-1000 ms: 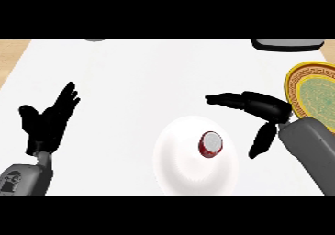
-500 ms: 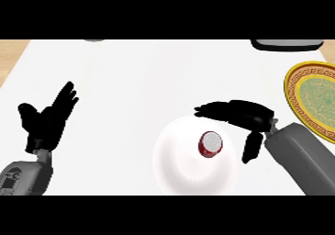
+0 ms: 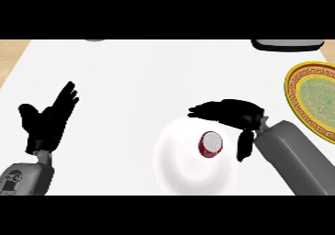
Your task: Pick the can from the plate and place it in the plate
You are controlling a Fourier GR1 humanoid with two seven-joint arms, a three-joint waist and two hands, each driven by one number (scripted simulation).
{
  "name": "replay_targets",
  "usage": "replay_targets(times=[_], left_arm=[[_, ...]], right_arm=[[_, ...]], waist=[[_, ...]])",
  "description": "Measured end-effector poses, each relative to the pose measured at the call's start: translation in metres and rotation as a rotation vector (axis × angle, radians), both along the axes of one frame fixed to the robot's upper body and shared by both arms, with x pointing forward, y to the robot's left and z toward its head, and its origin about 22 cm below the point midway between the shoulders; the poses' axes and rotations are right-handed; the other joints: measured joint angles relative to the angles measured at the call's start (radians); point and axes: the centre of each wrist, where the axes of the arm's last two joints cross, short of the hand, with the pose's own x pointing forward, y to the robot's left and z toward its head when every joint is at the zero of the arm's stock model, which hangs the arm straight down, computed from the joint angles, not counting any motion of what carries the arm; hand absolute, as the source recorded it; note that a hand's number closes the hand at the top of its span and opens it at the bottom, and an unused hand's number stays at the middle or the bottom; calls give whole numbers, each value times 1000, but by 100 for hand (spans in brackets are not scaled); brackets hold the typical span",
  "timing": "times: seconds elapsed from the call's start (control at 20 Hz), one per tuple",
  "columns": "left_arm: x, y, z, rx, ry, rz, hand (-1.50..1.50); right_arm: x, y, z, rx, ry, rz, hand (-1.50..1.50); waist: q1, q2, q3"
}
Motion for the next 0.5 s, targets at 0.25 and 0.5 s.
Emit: replay_targets(times=[0.25,0.5], left_arm=[[-3,-1,-7,-1,-3,3,0],[0,-4,-7,3,-1,3,0]], right_arm=[[-4,15,-11,-29,-24,-4,-150],[-7,31,-26,-63,-33,6,-150]], waist=[[0,0,0],[0,1,0]])
